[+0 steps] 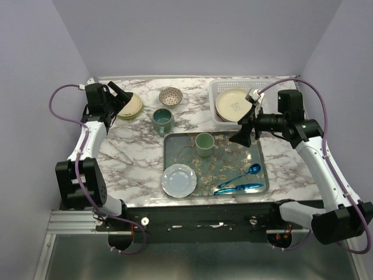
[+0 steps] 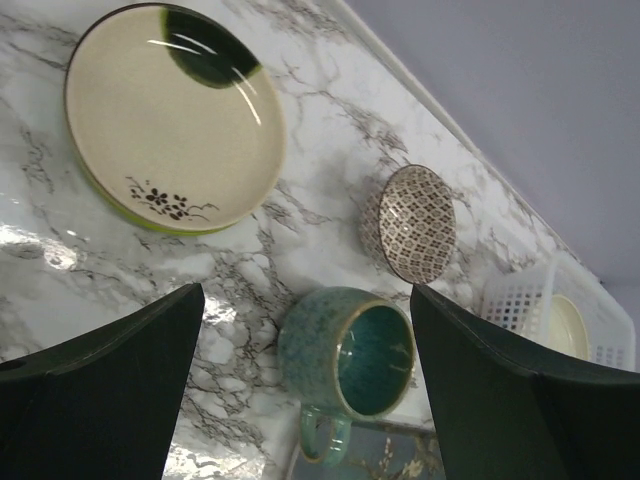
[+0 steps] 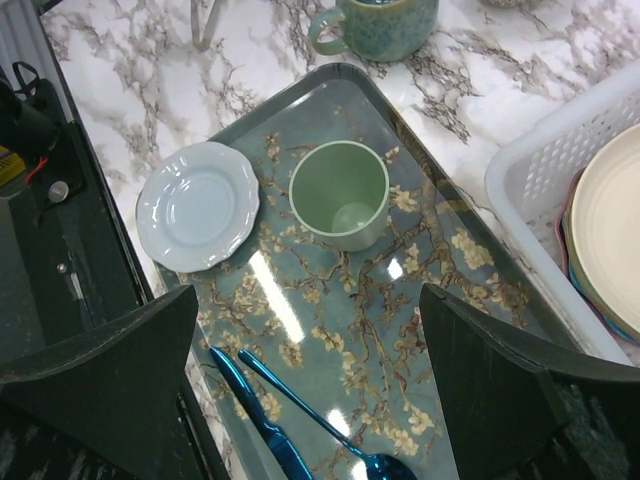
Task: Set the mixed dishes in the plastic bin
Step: Pick up the plate at the center of the board.
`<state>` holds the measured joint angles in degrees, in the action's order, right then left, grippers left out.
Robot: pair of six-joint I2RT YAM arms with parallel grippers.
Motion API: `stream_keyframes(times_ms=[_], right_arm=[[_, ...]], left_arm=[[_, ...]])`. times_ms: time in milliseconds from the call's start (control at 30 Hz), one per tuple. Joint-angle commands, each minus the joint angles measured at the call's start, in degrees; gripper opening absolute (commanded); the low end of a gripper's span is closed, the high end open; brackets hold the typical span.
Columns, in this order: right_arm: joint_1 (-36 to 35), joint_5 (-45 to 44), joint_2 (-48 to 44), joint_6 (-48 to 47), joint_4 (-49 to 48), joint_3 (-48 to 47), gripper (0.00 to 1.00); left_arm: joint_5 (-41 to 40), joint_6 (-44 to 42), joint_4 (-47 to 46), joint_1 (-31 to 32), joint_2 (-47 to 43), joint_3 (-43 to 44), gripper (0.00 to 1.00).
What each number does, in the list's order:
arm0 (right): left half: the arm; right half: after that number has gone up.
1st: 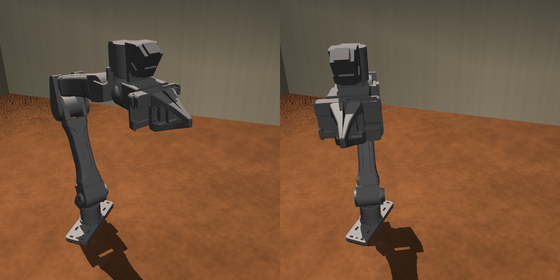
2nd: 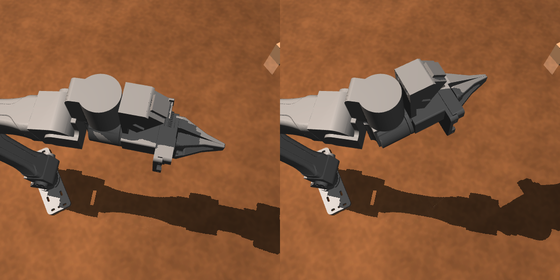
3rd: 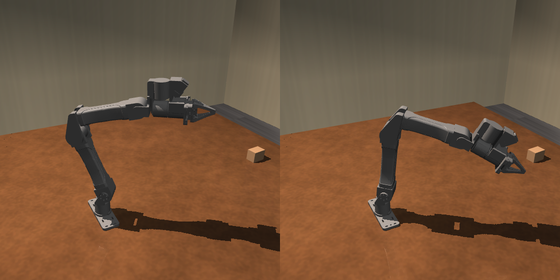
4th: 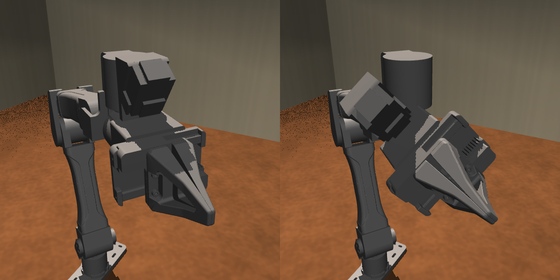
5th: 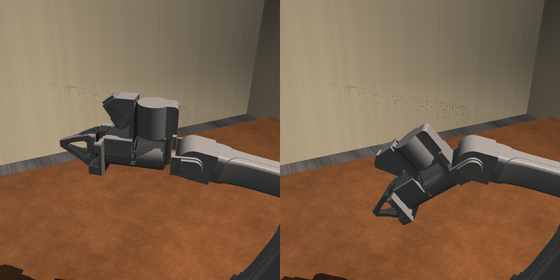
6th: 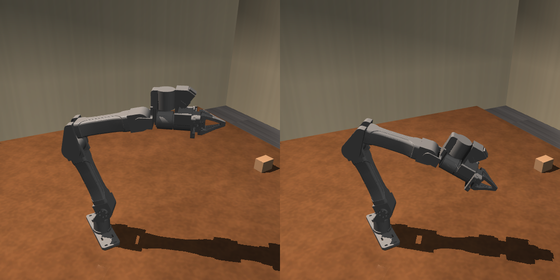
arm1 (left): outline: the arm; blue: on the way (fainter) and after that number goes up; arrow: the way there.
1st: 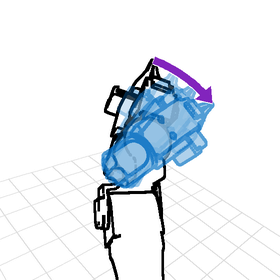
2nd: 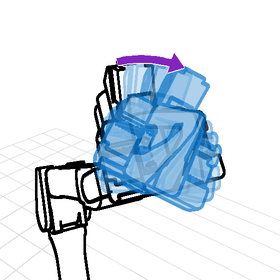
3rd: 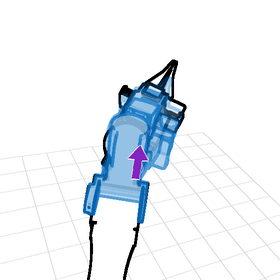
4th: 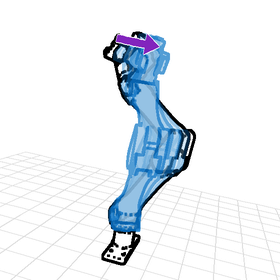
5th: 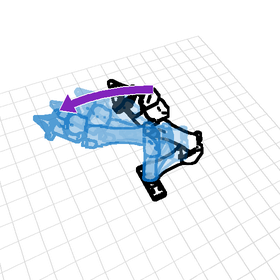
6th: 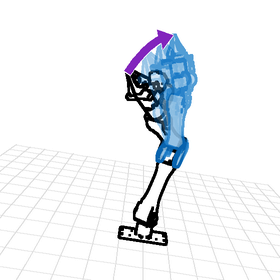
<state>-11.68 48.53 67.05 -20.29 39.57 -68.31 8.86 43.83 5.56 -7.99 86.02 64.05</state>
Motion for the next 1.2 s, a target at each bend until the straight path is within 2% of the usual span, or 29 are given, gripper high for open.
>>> stream_keyframes(times_ms=[0, 133, 400, 633, 1167], right_arm=[[-0.36, -0.11, 0.37, 1.13, -3.87, 2.74, 1.0], [-0.36, 1.91, -0.6, 1.31, -7.31, 8.27, 1.0], [-0.36, 1.92, -1.04, 0.52, -7.67, 8.99, 1.0], [-0.36, 0.95, -1.3, 0.34, -7.76, 9.16, 1.0], [-0.36, -0.55, -1.13, -0.1, -7.93, 9.25, 1.0]], left_arm=[[-4.64, 0.47, 6.56, -2.12, 6.7, 5.2, 0.92], [-8.42, -0.06, 12.95, -2.29, 12.06, 11.51, 0.91], [-14.66, -1.21, 15.97, -2.29, 18.04, 14.87, 0.87], [-14.05, -2.0, 18.69, -2.29, 24.37, 21.1, 0.75], [-14.93, -3.58, 21.51, -2.29, 32.45, 26.73, 0.65]])
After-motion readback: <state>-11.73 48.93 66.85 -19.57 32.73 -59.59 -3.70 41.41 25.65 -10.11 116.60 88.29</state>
